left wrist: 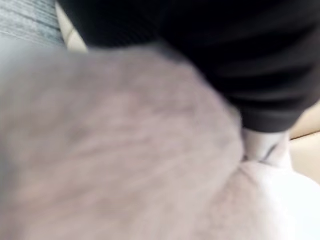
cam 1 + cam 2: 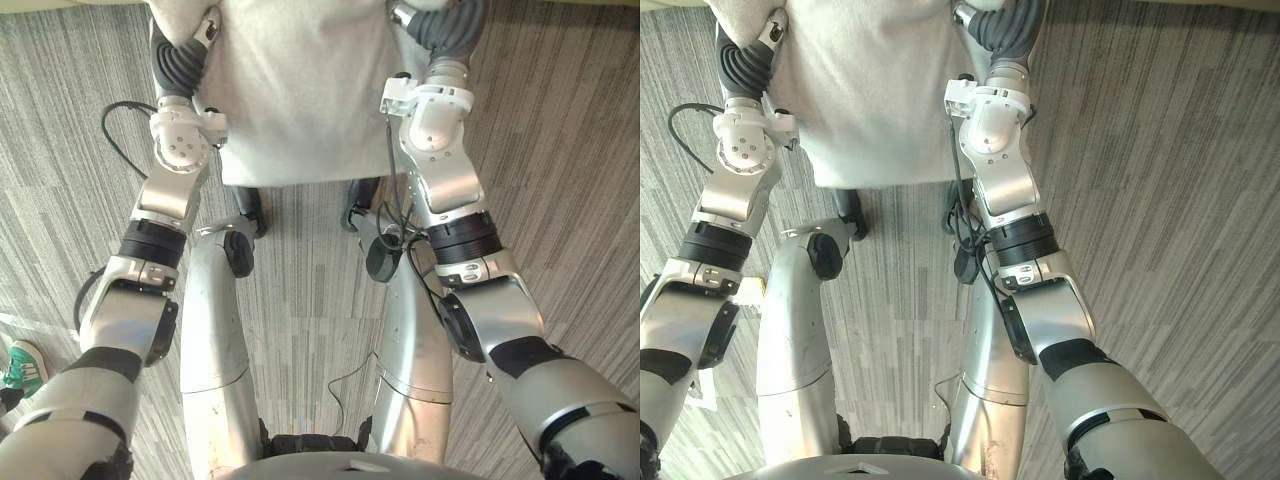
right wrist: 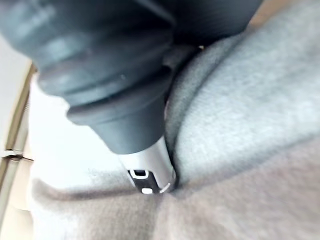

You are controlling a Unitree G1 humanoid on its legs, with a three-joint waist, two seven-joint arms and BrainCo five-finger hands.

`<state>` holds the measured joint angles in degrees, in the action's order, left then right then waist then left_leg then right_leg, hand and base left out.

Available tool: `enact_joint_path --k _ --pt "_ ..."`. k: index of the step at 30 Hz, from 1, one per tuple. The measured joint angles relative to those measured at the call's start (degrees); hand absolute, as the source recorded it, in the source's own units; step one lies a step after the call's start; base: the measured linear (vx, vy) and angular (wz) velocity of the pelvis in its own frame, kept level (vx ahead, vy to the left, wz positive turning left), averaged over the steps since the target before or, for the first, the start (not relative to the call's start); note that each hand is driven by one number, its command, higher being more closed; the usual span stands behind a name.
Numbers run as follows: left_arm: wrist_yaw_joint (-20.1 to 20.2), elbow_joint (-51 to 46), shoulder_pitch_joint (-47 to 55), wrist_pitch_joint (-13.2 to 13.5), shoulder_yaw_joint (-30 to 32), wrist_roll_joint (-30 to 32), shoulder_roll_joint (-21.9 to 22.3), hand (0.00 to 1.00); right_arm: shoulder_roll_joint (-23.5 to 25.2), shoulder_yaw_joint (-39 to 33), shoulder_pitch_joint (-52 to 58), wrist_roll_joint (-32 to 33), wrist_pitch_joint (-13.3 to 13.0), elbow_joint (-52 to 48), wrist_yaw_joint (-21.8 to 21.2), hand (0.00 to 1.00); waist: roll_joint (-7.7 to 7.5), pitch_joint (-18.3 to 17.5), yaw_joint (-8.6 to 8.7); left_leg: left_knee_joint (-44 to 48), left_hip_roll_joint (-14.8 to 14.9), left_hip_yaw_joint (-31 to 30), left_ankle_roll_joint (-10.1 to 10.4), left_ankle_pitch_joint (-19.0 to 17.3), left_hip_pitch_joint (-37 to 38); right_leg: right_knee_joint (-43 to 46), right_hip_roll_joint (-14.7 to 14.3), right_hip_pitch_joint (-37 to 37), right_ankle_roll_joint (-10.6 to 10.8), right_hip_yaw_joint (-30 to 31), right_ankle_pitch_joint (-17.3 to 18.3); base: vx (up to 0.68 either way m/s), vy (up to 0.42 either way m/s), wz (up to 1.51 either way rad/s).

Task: Pick up cushions and gather them together orderly.

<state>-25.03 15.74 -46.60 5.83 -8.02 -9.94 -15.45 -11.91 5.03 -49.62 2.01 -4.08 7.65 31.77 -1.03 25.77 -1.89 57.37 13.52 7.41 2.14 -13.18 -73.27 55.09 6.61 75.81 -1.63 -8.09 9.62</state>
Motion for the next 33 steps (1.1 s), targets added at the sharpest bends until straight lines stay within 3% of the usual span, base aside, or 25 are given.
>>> enact_joint_path --k 3,5,7,10,20,23,27,29,31,33 --pt "0.2 -2.8 3.8 0.2 -0.1 0.0 1.7 1.0 0.4 -0.2 4.3 0.5 -0.9 -0.8 -1.9 1.0 -0.05 -0.2 0.39 -2.7 0.0 0.4 0.2 0.1 6.0 -2.3 -0.3 -5.8 -0.1 -0.5 0.0 0.02 -0.011 0.0" --pt "0.3 -5.6 8.7 0.2 -1.2 0.0 4.2 1.0 0.8 -0.8 10.2 1.2 -0.8 -2.2 -4.5 1.0 -0.03 -0.2 0.31 -5.7 -0.1 0.9 0.6 0.0 14.2 -5.5 -0.4 -14.0 -0.6 -1.1 -0.3 0.07 -0.036 -0.01" --pt "1.0 -6.6 13.0 0.3 -1.7 0.1 6.0 1.0 1.2 -0.8 15.1 1.2 -1.2 -2.6 -5.7 1.0 -0.03 -3.1 0.45 -8.4 -0.2 0.9 0.8 0.0 17.7 -8.0 -0.6 -17.8 -0.4 -1.6 -0.2 0.1 -0.028 0.03" --pt "2.5 -11.1 21.1 0.4 -2.4 0.0 7.7 1.0 2.2 -0.6 24.1 2.4 -2.2 -6.6 -8.3 1.0 -0.05 -3.8 0.49 -13.3 -0.9 1.8 1.2 0.0 28.8 -12.4 -0.7 -28.6 0.2 -1.8 0.1 0.1 -0.001 0.03" --pt "6.4 -26.6 44.1 2.2 -3.8 2.4 8.9 1.0 3.0 3.1 48.0 0.9 -5.1 -20.6 -15.5 1.0 -0.12 -14.5 0.16 -27.4 -2.9 5.9 1.8 0.7 52.5 -24.8 -1.3 -50.1 2.0 -0.7 -0.6 0.12 0.029 -0.07" --pt "7.0 -27.4 47.4 3.4 -4.5 2.4 9.1 1.0 3.5 3.1 51.7 -0.2 -6.2 -22.4 -16.5 1.0 -0.05 -17.4 0.39 -30.5 -3.3 6.8 2.0 1.3 56.6 -27.0 -1.5 -53.5 2.2 -0.3 -0.8 0.13 0.006 -0.1" --pt "8.1 -27.4 50.7 3.4 -5.1 2.2 9.5 1.0 4.9 3.2 55.3 -1.9 -6.3 -22.4 -16.5 1.0 -0.05 -17.9 0.66 -29.9 -2.8 6.7 2.4 1.3 59.7 -27.1 -2.0 -56.7 2.0 -0.4 0.5 0.06 -0.019 -0.01" --pt "8.6 -27.4 53.2 3.4 -5.5 1.4 9.5 1.0 4.9 3.5 57.3 -2.3 -6.2 -22.2 -16.6 1.0 0.04 -17.8 0.47 -22.4 -1.2 5.8 2.2 1.4 58.4 -26.0 -2.8 -58.6 1.5 -0.2 2.6 0.01 -0.067 -0.08" --pt "9.2 -27.4 55.9 3.4 -5.8 1.1 9.9 1.0 4.8 3.9 59.1 -2.4 -6.2 -22.2 -16.6 1.0 0.56 -18.0 0.49 -11.3 1.1 3.4 -0.6 3.7 55.2 -25.2 -4.1 -61.4 0.8 -0.5 4.3 0.0 -0.059 -0.09" --pt "9.3 -27.4 56.3 3.4 -6.1 1.1 9.9 1.0 4.7 3.7 59.1 -2.4 -6.2 -22.2 -16.5 1.0 0.48 -18.2 0.59 -8.1 1.6 2.8 -0.4 5.9 52.4 -26.5 -4.2 -62.2 0.3 -0.3 4.1 0.02 0.011 -0.01"
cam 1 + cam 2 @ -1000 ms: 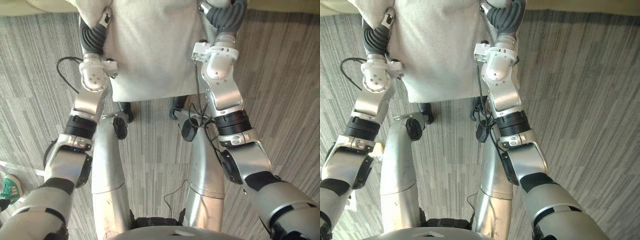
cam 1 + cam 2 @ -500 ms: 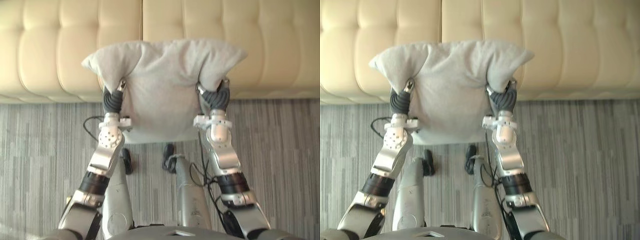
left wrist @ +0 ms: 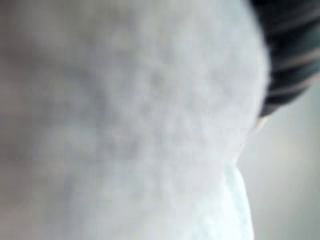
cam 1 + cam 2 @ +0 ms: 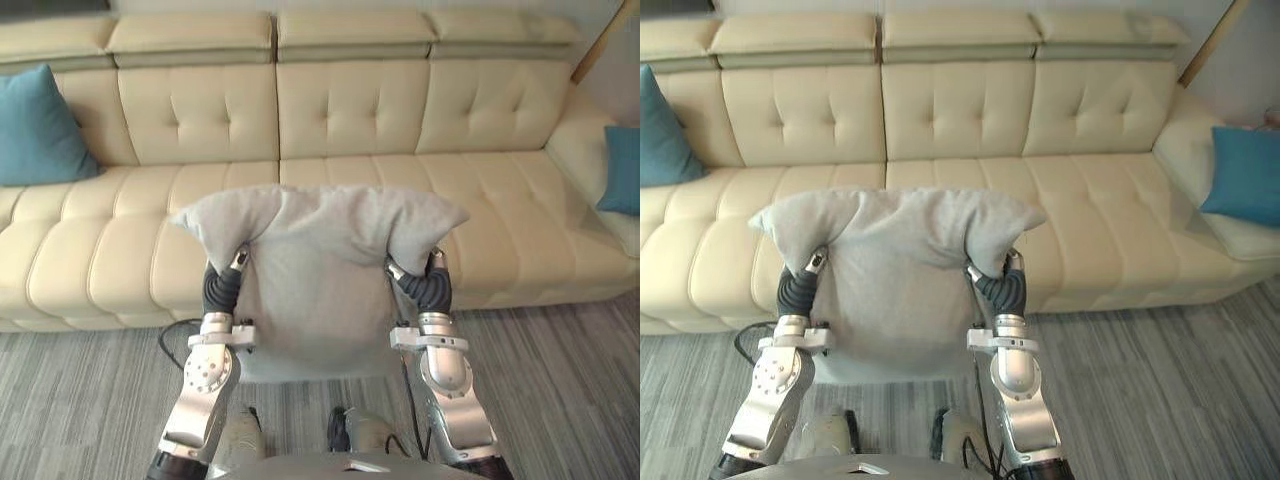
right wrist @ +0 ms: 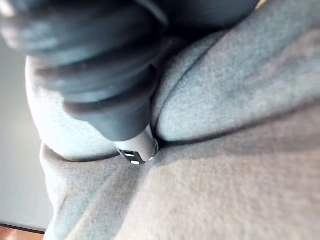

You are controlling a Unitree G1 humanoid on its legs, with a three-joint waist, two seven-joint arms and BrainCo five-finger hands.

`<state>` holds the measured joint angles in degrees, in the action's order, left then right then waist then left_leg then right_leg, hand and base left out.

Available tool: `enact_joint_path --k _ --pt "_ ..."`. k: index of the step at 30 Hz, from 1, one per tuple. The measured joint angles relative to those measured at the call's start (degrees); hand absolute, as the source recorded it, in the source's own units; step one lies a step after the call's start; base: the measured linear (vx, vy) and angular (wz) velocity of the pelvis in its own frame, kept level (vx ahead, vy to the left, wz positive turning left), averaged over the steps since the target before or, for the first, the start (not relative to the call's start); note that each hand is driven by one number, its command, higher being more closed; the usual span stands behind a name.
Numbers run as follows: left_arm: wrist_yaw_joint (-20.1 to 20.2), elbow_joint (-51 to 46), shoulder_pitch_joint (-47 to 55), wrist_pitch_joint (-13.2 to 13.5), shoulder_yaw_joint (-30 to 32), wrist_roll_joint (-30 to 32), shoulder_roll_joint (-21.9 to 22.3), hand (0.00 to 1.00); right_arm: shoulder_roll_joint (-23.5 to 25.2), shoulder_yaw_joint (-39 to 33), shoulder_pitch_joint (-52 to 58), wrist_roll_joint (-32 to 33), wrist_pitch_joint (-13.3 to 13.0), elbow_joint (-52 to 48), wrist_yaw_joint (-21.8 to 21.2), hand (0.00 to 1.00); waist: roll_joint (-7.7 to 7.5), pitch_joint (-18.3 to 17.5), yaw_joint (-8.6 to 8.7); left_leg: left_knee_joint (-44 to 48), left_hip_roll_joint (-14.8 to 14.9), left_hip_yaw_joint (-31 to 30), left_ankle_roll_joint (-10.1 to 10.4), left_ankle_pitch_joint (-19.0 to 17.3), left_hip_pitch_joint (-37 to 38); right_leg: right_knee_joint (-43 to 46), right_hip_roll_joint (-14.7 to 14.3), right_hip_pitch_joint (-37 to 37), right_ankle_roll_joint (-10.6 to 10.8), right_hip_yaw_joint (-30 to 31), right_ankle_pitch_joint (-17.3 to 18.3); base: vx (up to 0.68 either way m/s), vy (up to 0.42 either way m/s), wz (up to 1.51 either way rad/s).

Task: Pick up cushions and gather them together orderly.

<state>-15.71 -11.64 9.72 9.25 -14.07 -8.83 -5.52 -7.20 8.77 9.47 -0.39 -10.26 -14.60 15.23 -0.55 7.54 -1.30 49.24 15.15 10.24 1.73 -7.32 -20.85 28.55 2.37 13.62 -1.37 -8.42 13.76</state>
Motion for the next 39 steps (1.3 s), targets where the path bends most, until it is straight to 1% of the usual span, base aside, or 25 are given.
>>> enact_joint_path --k 3,4,5,7,9,10,12,13,14,15,16,18,19,21,22,24,25,26,27,29,32,36,37,38,39 --pt "0.8 0.8 0.0 0.0 0.1 0.0 0.5 1.0 0.0 -0.4 -1.0 0.0 0.2 0.8 0.2 1.0 0.81 -0.4 -0.06 -9.5 -3.2 -0.9 1.5 -5.4 -1.9 -4.8 0.2 0.4 -2.2 0.7 -1.4 0.08 0.106 0.02" --pt "0.9 1.1 0.0 0.0 0.3 0.0 0.6 1.0 0.0 -0.4 -1.4 0.0 0.2 1.3 0.2 1.0 0.7 -0.3 -0.12 -12.3 -4.1 -0.9 1.7 -5.3 -2.0 -5.5 0.4 0.3 -2.0 1.1 -1.6 0.11 0.247 0.19" --pt "1.0 1.7 0.1 -0.1 0.5 0.0 0.9 1.0 -0.1 -0.4 -3.4 0.0 0.3 3.6 0.3 1.0 0.56 -0.2 -0.39 -20.1 -6.2 -1.6 3.0 -4.5 -2.4 -7.5 1.2 -0.1 -1.4 1.8 -2.5 0.08 0.219 0.06" --pt "0.9 1.8 0.2 -0.2 1.0 0.0 1.1 1.0 -0.1 -0.3 -7.9 0.0 0.5 9.0 0.4 1.0 1.07 -0.4 -2.17 -28.5 -6.9 -2.9 5.0 0.4 -1.8 -12.1 1.4 -1.4 0.0 3.6 -2.6 0.17 0.346 -0.36" --pt "0.8 1.8 0.3 -0.2 2.0 0.1 1.0 1.0 0.1 0.5 -8.7 0.0 0.9 9.8 0.3 1.0 0.58 -0.6 -3.38 -27.2 -8.4 -1.7 2.1 0.3 -1.9 -14.3 1.5 -2.6 2.6 6.9 -3.0 0.3 0.443 -0.43" --pt "0.8 1.8 0.5 -0.2 2.4 0.1 0.8 1.0 1.1 0.7 -8.4 -0.1 0.9 9.8 0.3 1.0 -0.15 -1.0 -2.86 -24.0 -9.1 0.4 -1.4 0.0 -2.8 -6.5 3.3 -1.7 5.2 8.4 -0.2 0.36 0.438 -0.09" --pt "0.8 2.9 1.2 -0.2 2.5 0.1 -0.4 1.0 2.7 0.6 -7.7 -0.1 0.9 12.2 0.2 1.0 -3.49 -2.9 -2.67 -21.5 -12.8 3.0 -4.4 -3.3 -2.2 3.9 6.6 -1.3 10.5 10.7 3.2 0.36 0.26 0.0" --pt "0.8 4.3 1.2 -0.2 2.7 0.1 -1.1 1.0 3.3 0.8 -8.0 -0.7 1.1 14.2 -0.2 1.0 -3.84 -3.1 -2.89 -20.8 -13.8 4.4 -5.9 -4.9 -0.7 12.2 7.5 -0.1 13.1 11.0 3.6 0.47 0.179 -0.34" --pt "0.9 4.6 1.2 -0.4 2.7 0.1 -2.1 1.0 3.9 1.1 -8.1 -1.6 1.1 15.8 -0.1 1.0 -3.96 -3.1 -2.84 -20.2 -13.9 5.6 -7.3 -6.1 0.5 21.8 7.4 2.2 15.5 10.5 1.5 0.4 0.119 -0.4" --pt "0.9 4.6 1.2 -0.6 2.7 0.1 -2.4 1.0 4.0 1.1 -8.1 -1.8 1.3 16.2 -0.1 1.0 -4.02 -3.1 -2.81 -20.3 -14.0 5.8 -7.6 -6.5 1.1 24.4 7.6 3.0 14.9 9.9 0.8 0.43 0.095 -0.35" --pt "0.9 4.6 1.3 -1.1 2.7 0.2 -2.8 1.0 4.4 1.2 -8.3 -1.8 1.5 18.2 -0.2 1.0 -3.93 -3.0 -1.75 -21.2 -14.0 6.0 -8.5 -7.5 3.5 30.6 8.3 5.2 9.3 5.9 1.4 0.3 0.04 -0.2" --pt "0.9 4.7 1.3 -1.6 2.7 0.3 -2.7 1.0 4.5 1.3 -8.3 -1.8 2.1 18.6 -0.3 1.0 -3.68 -2.8 -1.12 -23.9 -13.4 6.0 -8.0 -7.7 7.1 30.2 8.0 6.7 5.7 2.9 3.7 0.27 0.005 -0.22" --pt "1.0 4.7 1.4 -1.8 2.7 0.4 -2.6 1.0 4.4 1.3 -8.0 -1.8 2.1 18.3 -0.4 1.0 -2.88 -2.7 -0.89 -26.3 -12.1 6.2 -7.2 -7.8 10.5 25.1 6.6 7.4 4.0 1.1 5.1 0.24 -0.028 -0.25" --pt "1.1 4.7 1.3 -1.6 2.7 0.7 -2.6 1.0 4.4 1.2 -7.9 -1.7 1.9 17.5 -0.5 1.0 -2.02 -3.3 -0.13 -28.7 -10.9 6.7 -6.1 -7.5 12.6 14.4 4.8 9.1 4.1 0.0 4.9 0.22 -0.052 -0.13" --pt "1.2 4.7 0.9 -1.5 2.7 0.8 -2.7 1.0 4.4 1.0 -7.9 -1.7 1.7 17.0 -0.9 1.0 -2.65 -3.6 0.1 -29.9 -10.9 6.8 -5.1 -7.3 13.8 6.8 4.0 10.3 4.4 -0.2 2.9 0.24 -0.098 0.02" --pt "1.9 5.1 0.8 -1.5 2.7 1.3 -2.6 1.0 4.4 0.0 -7.5 -1.6 1.7 16.5 -1.7 1.0 -3.39 -3.4 0.89 -30.3 -10.9 6.3 -3.9 -7.8 16.1 -4.9 2.8 10.6 2.9 -0.3 -4.8 0.31 -0.182 0.19" --pt "2.4 5.2 0.8 -1.5 2.7 1.8 -2.6 1.0 4.4 -0.1 -6.7 -1.5 1.7 15.7 -2.1 1.0 -4.18 -3.7 1.11 -30.0 -11.0 5.5 -2.5 -8.7 17.4 -11.2 2.1 9.4 2.1 -0.1 -12.2 0.32 -0.212 0.37" --pt "2.4 5.2 0.7 -1.5 2.7 2.0 -2.9 1.0 4.6 -0.1 -5.4 -1.5 1.7 14.6 -2.2 1.0 -5.72 -3.7 1.44 -29.4 -12.2 4.5 -0.8 -10.2 18.5 -15.5 2.4 8.2 1.0 0.1 -22.4 0.28 -0.237 0.19" --pt "2.5 6.4 0.2 -1.4 2.7 2.3 -1.4 1.0 3.5 -0.1 -5.5 -1.4 1.6 14.5 -2.3 1.0 -3.55 -3.1 0.67 -29.0 -10.5 3.7 -0.2 -11.8 18.8 -15.4 0.7 7.3 0.3 -0.5 -21.4 0.21 -0.181 0.02" --pt "3.5 6.3 -0.4 -1.4 2.5 3.0 -0.3 1.0 2.4 -0.9 -5.2 -1.0 1.6 13.9 -2.5 1.0 -1.66 -2.4 0.44 -30.5 -9.4 2.0 -0.3 -11.6 19.0 -17.8 -1.1 6.3 0.6 -0.5 -21.0 0.17 -0.137 -0.11" --pt "4.4 6.3 -1.5 -1.4 2.0 3.6 0.5 1.0 2.1 -2.2 -4.5 -0.5 1.6 13.2 -2.7 1.0 -1.34 -2.2 0.86 -34.4 -9.2 0.5 1.0 -9.5 21.1 -18.4 -1.7 5.3 -0.1 -1.3 -20.3 0.11 -0.069 0.1" --pt "4.7 5.6 -1.4 -1.4 1.8 3.9 1.2 1.0 2.0 -2.4 -1.8 0.2 1.6 9.1 -2.7 1.0 0.35 -1.2 0.23 -31.4 -5.6 -0.4 2.6 -11.6 22.8 -18.7 -3.9 1.3 -0.5 -3.5 -16.5 0.07 -0.031 0.19" --pt "4.8 2.4 0.6 -1.3 2.8 3.4 3.5 1.0 1.8 -2.1 -0.7 0.6 1.7 4.0 -2.7 1.0 1.71 -1.6 -1.72 -9.7 -0.6 3.3 0.2 -12.0 11.7 -21.4 -4.6 -1.9 -2.2 -3.5 -16.5 0.14 0.019 0.13" --pt "4.8 1.0 1.0 -1.2 2.7 3.4 4.1 1.0 1.6 -2.3 -0.8 0.7 1.7 2.5 -2.6 1.0 2.39 -2.1 -1.87 -14.6 -0.7 3.9 -0.9 -11.5 11.0 -21.6 -4.7 -1.6 -2.1 -3.5 -16.5 0.15 0.095 0.0" --pt "4.8 0.9 0.9 -0.8 2.8 3.4 4.3 1.0 1.6 -2.3 -0.8 0.7 1.6 1.9 -2.6 1.0 2.65 -2.2 -2.02 -17.8 -1.0 4.1 -0.1 -10.4 11.4 -21.7 -4.8 -1.5 -1.8 -3.5 -16.7 0.07 0.101 -0.06"
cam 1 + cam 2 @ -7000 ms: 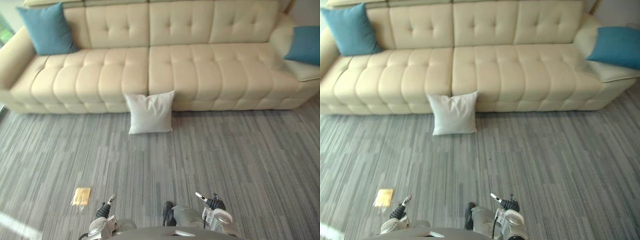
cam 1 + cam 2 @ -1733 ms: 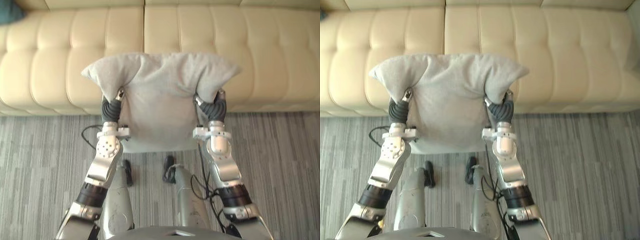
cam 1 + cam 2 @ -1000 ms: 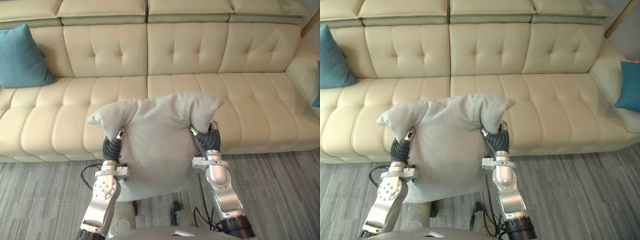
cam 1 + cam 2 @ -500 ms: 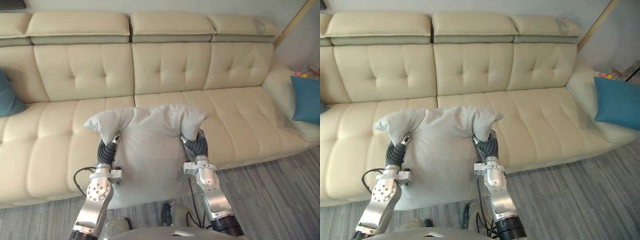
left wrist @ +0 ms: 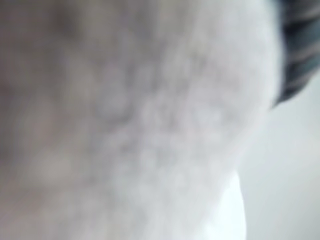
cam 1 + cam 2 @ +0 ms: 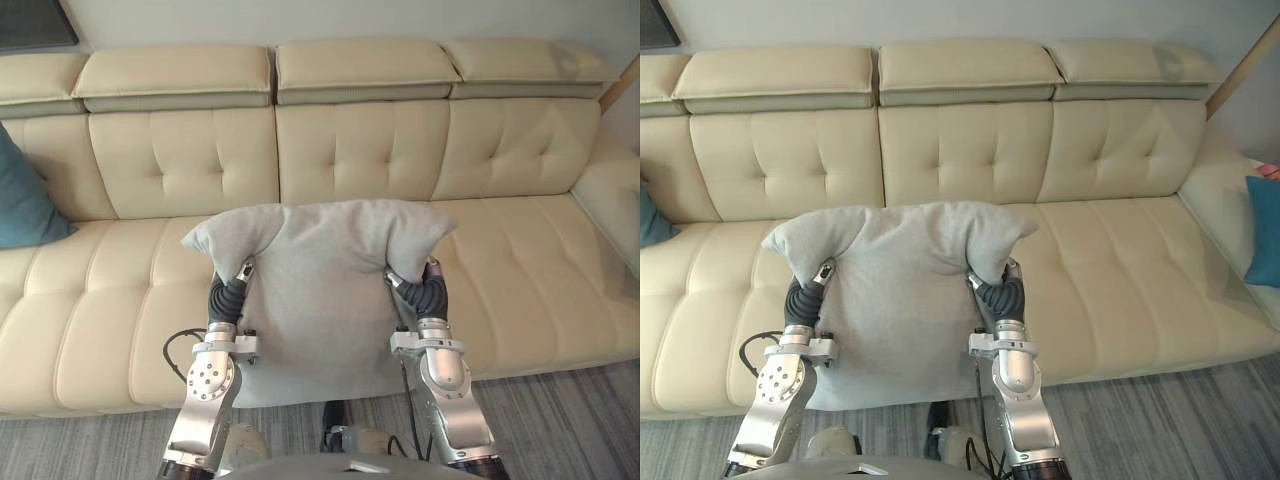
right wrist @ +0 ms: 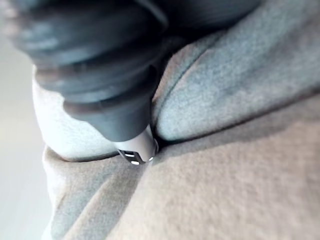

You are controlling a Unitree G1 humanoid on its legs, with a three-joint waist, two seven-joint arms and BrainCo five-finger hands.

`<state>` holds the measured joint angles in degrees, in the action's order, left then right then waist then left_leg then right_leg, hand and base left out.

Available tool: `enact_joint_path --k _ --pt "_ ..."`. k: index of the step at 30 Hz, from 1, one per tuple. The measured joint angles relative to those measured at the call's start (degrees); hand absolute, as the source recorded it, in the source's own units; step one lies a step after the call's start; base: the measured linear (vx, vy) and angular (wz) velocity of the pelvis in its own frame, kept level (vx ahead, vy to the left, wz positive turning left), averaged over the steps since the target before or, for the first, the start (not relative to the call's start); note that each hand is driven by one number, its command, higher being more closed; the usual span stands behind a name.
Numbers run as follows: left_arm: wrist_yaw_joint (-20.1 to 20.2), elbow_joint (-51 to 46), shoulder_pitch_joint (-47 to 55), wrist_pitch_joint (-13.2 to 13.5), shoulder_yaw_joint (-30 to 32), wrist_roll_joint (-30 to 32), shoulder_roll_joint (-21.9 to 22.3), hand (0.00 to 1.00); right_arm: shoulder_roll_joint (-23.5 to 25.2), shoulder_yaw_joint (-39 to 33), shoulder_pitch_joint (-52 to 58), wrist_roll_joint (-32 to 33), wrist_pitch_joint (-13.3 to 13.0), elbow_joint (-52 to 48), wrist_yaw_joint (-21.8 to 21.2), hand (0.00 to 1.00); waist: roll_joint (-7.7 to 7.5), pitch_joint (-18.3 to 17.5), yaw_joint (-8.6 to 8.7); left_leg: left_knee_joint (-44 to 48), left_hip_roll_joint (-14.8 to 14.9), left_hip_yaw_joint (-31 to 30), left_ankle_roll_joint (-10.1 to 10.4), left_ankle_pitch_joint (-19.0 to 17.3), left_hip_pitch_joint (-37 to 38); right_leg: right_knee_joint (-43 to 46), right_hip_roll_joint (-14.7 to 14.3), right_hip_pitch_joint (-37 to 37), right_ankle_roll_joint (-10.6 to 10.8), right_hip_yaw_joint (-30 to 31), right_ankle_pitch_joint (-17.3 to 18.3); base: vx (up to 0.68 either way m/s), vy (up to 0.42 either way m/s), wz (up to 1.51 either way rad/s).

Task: Pick up cushions and gather them together orderly.

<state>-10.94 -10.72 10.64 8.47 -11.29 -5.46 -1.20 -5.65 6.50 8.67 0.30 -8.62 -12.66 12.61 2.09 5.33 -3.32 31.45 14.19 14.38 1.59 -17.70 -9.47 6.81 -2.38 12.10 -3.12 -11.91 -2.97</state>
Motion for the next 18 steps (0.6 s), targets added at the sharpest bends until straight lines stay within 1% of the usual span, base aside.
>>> enact_joint_path --k 2,3,4,5,6,8,10,14,16,17,18 --pt "0.0 0.0 0.1 0.0 0.0 0.0 0.0 1.0 0.2 0.0 0.2 0.0 0.0 0.0 0.0 1.0 -0.66 -0.5 0.2 -2.7 -1.4 0.0 0.9 0.6 0.7 -2.2 0.6 -0.4 0.9 0.2 -1.6 0.05 0.099 0.05" --pt "0.0 0.0 0.1 0.0 0.0 0.0 0.0 1.0 0.3 0.0 0.2 0.0 0.0 0.0 0.0 1.0 -0.89 -0.6 0.18 -3.8 -1.9 0.0 1.2 0.7 0.7 -3.4 0.7 -0.5 0.9 0.4 -2.5 0.05 0.11 0.0" --pt "0.0 0.2 0.1 0.0 0.0 0.0 -0.1 1.0 0.6 0.0 0.1 -0.2 0.0 0.4 0.0 1.0 -1.37 -0.8 -0.03 -7.9 -3.4 -0.1 2.2 1.4 2.0 -6.9 1.1 -1.6 1.5 0.9 -5.1 0.07 0.112 -0.07" --pt "0.0 0.7 0.2 0.0 0.0 0.0 -0.5 1.0 0.7 0.0 0.1 -0.3 0.0 1.4 0.0 1.0 -2.15 -0.9 -0.13 -10.7 -5.0 0.6 1.8 2.8 3.5 -9.2 2.0 -2.5 1.9 1.6 -6.5 0.09 0.134 -0.11" --pt "0.0 1.0 0.6 0.0 -0.1 0.0 -0.9 1.0 0.7 0.2 -0.2 -0.5 0.0 3.0 -0.1 1.0 -2.36 -1.1 -0.12 -13.4 -6.2 1.4 1.6 3.8 5.2 -10.8 2.6 -3.5 2.3 2.2 -7.5 0.08 0.116 -0.12" --pt "0.1 1.4 0.5 0.0 -0.2 0.0 -1.1 1.0 0.7 0.2 -1.5 -0.6 0.0 6.1 -0.3 1.0 -2.22 -1.2 0.08 -14.7 -7.0 1.6 1.4 3.9 5.9 -11.5 3.0 -3.9 2.6 2.8 -8.0 0.03 0.137 -0.13" --pt "0.1 2.1 0.1 0.0 -0.2 0.0 -1.3 1.0 0.6 0.3 -3.0 -0.6 0.1 8.7 -0.5 1.0 -2.38 -1.3 0.1 -14.7 -7.3 2.1 1.3 3.8 5.6 -11.5 3.0 -3.3 2.8 3.5 -8.2 -0.01 0.121 -0.15" --pt "-0.5 3.0 -0.3 0.0 -0.1 0.0 -2.9 1.0 0.3 0.5 -6.4 -0.8 0.2 12.0 -0.7 1.0 -2.55 -1.3 0.14 -14.4 -7.9 3.0 1.1 3.7 3.6 -11.6 3.4 -0.8 3.0 4.8 -9.1 -0.03 0.089 -0.13" --pt "-1.6 3.6 -1.6 0.0 0.2 0.0 -3.0 1.0 0.1 0.7 -8.7 -2.1 0.3 13.7 -0.4 1.0 -2.61 -1.2 0.15 -14.0 -8.1 2.9 1.1 3.7 2.3 -11.5 3.5 0.3 3.1 4.8 -9.7 -0.03 0.076 -0.01" --pt "-2.6 5.3 -4.3 0.0 0.9 0.1 -3.2 1.0 -0.1 1.2 -11.7 -3.0 0.4 15.5 0.6 1.0 -2.7 -1.2 0.03 -13.4 -8.2 2.9 1.0 3.7 0.8 -11.5 3.7 1.5 2.9 4.8 -10.2 -0.04 0.078 0.02" --pt "-2.8 5.9 -5.3 0.0 1.4 0.1 -3.3 1.0 -0.1 1.3 -12.9 -3.0 0.5 16.2 0.7 1.0 -2.79 -1.1 0.04 -13.2 -8.2 2.8 0.9 3.8 0.2 -11.5 3.9 2.0 2.9 4.8 -10.4 -0.06 0.08 0.06"
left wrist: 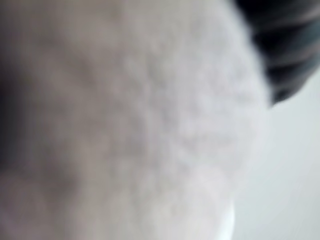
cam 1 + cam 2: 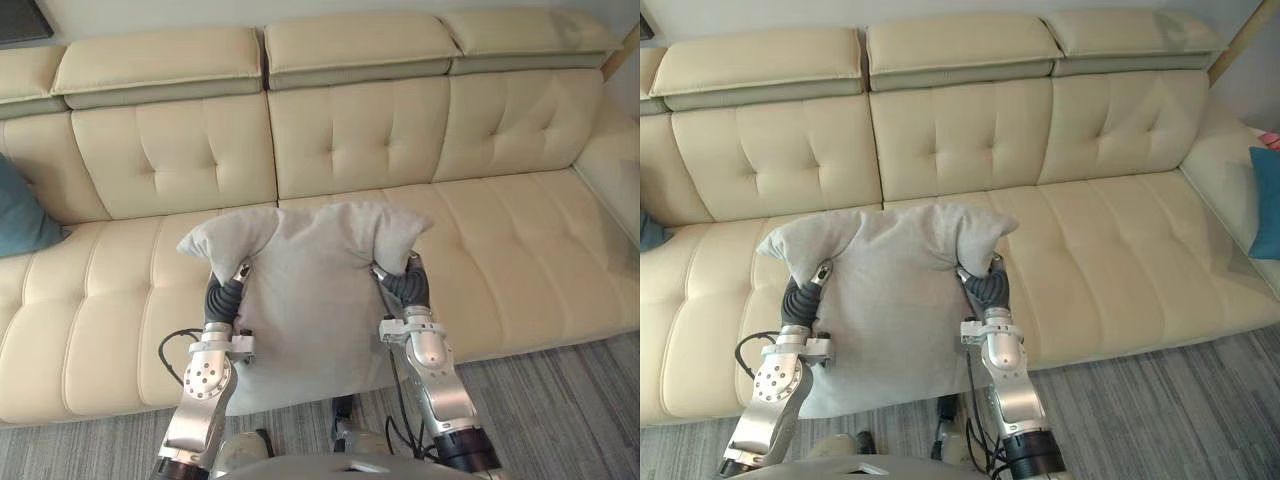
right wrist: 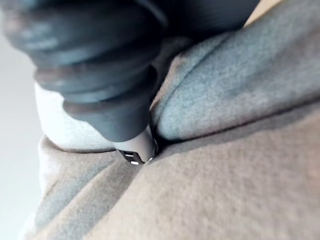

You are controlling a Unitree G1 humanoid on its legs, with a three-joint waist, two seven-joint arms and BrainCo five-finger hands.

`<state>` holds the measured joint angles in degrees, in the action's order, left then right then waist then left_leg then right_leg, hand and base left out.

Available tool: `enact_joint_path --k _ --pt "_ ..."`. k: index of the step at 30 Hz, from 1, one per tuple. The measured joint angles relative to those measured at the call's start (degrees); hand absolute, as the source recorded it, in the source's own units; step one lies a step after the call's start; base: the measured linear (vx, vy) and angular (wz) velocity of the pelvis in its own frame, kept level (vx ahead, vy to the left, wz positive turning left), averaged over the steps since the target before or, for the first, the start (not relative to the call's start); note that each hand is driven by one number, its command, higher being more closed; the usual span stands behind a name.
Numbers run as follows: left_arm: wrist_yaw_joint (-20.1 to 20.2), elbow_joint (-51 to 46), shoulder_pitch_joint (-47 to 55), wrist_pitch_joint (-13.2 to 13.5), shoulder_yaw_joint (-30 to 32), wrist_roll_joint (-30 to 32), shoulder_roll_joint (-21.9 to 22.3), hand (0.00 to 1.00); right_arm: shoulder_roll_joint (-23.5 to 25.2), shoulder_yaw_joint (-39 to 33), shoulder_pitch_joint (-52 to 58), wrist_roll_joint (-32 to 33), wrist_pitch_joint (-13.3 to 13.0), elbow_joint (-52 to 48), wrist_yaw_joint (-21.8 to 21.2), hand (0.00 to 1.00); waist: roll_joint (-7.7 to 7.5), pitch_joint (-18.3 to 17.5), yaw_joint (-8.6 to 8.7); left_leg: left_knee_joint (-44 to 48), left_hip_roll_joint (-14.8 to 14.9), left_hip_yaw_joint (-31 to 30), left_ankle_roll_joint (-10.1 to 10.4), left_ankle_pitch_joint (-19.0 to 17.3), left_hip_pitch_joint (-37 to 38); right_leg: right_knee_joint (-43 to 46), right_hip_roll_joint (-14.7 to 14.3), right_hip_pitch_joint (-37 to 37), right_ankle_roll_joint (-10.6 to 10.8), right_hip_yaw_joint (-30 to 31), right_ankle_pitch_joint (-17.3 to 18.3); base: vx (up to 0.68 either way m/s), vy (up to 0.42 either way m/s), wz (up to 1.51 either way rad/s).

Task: Pick up cushions and gather them together orderly.

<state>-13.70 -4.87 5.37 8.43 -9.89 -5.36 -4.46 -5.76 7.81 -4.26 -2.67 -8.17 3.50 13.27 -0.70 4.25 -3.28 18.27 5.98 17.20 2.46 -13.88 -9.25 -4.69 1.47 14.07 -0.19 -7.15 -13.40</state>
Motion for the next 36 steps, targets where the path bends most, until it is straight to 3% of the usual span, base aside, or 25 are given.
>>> enact_joint_path --k 5,11,19,23,32,33,36 --pt "-5.5 5.7 -16.5 0.0 1.6 1.3 -4.5 1.0 -0.4 -0.1 -15.9 -2.3 0.3 5.1 5.6 1.0 -0.92 4.4 -0.01 3.7 -0.9 -1.8 -1.1 1.0 -7.9 0.0 1.6 5.3 -0.3 -1.4 -2.8 -0.15 0.083 0.22" --pt "-12.2 14.9 -38.4 0.1 2.9 3.3 -9.7 1.0 0.7 -3.2 -32.3 -5.4 1.0 8.8 13.6 1.0 -0.87 9.9 -0.9 8.4 -1.4 -3.3 -2.1 2.0 -18.2 0.2 3.0 12.8 -0.7 -2.6 -5.0 -0.17 0.104 0.17" --pt "-14.8 26.6 -63.3 0.0 4.6 3.4 -13.0 1.0 2.5 -9.3 -51.1 -8.8 2.5 11.6 22.5 1.0 -0.8 15.2 -1.04 10.3 -1.4 -4.1 -1.9 4.3 -30.7 1.7 3.5 24.6 -1.3 -3.3 -7.1 -0.05 0.038 0.09" --pt "-16.5 26.8 -70.9 -0.5 5.5 4.3 -12.9 1.0 2.9 -11.1 -57.8 -9.2 3.5 11.4 26.8 1.0 -0.43 16.7 -0.74 9.8 -1.3 -4.9 -1.5 5.1 -34.8 1.8 3.6 28.4 -1.6 -4.3 -7.3 0.0 0.013 0.16" --pt "-17.3 27.0 -82.7 -0.5 11.3 4.4 -11.0 1.0 0.1 -12.8 -73.1 -10.7 5.0 11.5 29.1 1.0 -0.44 17.1 -0.97 6.2 -1.8 -6.1 -0.4 8.0 -41.9 2.5 4.0 36.4 -1.6 -4.6 -7.4 -0.01 0.011 0.16" --pt "-17.3 27.0 -83.6 -0.5 12.0 4.4 -11.0 0.0 -0.5 -12.8 -74.8 -10.6 5.3 11.6 29.3 0.0 -0.45 17.1 -0.93 5.7 -1.8 -6.3 -0.2 8.3 -42.8 2.6 4.0 37.4 -1.6 -4.5 -7.4 -0.01 0.002 0.15" --pt "-18.3 28.7 -85.2 -0.5 14.0 4.2 -10.5 0.0 -1.0 -12.9 -77.6 -9.6 5.8 11.7 29.9 0.0 -0.45 17.1 -1.01 4.2 -2.1 -6.3 0.3 9.3 -44.3 2.6 4.1 39.6 -1.7 -4.5 -7.4 -0.01 -0.003 0.11"
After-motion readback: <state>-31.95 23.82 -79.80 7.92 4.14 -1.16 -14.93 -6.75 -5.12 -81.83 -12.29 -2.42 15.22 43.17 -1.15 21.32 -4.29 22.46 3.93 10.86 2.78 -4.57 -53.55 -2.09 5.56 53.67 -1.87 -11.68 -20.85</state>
